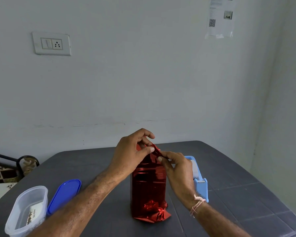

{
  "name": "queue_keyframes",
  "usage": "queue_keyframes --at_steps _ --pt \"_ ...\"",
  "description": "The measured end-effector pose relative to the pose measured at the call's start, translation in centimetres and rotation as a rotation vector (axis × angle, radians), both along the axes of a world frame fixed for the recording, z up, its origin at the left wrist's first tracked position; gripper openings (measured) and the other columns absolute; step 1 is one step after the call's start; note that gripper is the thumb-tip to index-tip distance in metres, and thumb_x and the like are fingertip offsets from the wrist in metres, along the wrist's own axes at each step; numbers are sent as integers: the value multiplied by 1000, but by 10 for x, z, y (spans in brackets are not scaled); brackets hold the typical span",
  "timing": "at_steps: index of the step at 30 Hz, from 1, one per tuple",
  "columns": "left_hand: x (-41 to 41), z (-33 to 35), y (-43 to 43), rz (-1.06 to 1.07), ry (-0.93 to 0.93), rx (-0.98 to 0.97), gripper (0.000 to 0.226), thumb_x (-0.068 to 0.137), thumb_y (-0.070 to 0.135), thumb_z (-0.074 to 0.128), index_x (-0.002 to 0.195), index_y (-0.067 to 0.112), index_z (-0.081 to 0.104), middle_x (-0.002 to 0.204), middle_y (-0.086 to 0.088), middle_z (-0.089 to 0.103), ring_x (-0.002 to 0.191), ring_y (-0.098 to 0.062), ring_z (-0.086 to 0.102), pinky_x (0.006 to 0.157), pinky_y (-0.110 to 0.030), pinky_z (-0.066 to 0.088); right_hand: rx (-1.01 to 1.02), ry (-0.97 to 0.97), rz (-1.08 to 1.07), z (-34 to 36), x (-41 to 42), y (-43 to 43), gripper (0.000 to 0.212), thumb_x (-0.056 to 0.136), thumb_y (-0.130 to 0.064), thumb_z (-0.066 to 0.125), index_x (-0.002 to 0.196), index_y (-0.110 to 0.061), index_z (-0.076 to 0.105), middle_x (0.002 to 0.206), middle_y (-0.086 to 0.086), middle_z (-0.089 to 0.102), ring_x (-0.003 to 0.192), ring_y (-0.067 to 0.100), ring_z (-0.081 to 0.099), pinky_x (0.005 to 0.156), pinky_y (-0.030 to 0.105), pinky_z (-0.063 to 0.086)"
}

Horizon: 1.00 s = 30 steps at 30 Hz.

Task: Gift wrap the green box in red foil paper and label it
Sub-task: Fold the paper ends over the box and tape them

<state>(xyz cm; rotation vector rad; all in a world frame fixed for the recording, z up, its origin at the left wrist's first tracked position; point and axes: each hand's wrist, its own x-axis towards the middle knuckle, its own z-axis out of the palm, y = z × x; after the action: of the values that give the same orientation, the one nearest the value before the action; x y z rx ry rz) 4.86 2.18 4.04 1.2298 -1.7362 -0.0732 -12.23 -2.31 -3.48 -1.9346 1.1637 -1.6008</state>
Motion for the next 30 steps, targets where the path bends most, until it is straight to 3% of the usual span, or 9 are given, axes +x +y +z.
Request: queue_keyframes --at_steps 9,13,17,21,25,30 --pt "4 0 -3 -34 1 6 34 84 22 82 113 32 68 88 22 71 80 -4 67 72 -7 45 7 120 -54 -1 2 -10 15 93 -43 69 107 -38 74 95 -18 72 94 2 65 81 31 56" --pt "6 3 -5 -45 -16 62 43 78 29 87 117 35 71 91 14 66 72 -6 63 68 -12 49 -12 162 -55 1 2 -11 15 94 -40 70 107 -37 74 96 -20 72 96 1 64 82 30 56" --pt "5 5 -8 -12 -82 67 16 77 34 86 90 37 78 92 14 63 77 -8 62 72 -24 54 -6 192 -28 3 1 -11 14 93 -39 70 106 -36 74 95 -20 72 97 2 63 83 30 55" --pt "2 6 -6 14 -87 63 8 80 35 83 83 34 76 87 17 71 81 -4 67 78 -36 58 -17 172 40 10 -3 -8 6 91 -32 74 97 -33 76 93 -17 66 92 3 62 78 24 52" --pt "1 8 -7 12 -90 63 8 83 35 82 84 32 74 79 19 72 78 -3 70 77 -36 60 24 177 88 15 -5 -10 4 92 -29 73 92 -33 75 88 -15 66 88 2 62 72 19 45" --pt "4 13 -13 9 -47 57 10 81 30 84 81 30 74 75 18 73 77 -1 69 74 -29 56 89 177 161 20 -10 -15 6 95 -25 70 91 -28 73 88 -14 71 89 3 64 76 20 50"
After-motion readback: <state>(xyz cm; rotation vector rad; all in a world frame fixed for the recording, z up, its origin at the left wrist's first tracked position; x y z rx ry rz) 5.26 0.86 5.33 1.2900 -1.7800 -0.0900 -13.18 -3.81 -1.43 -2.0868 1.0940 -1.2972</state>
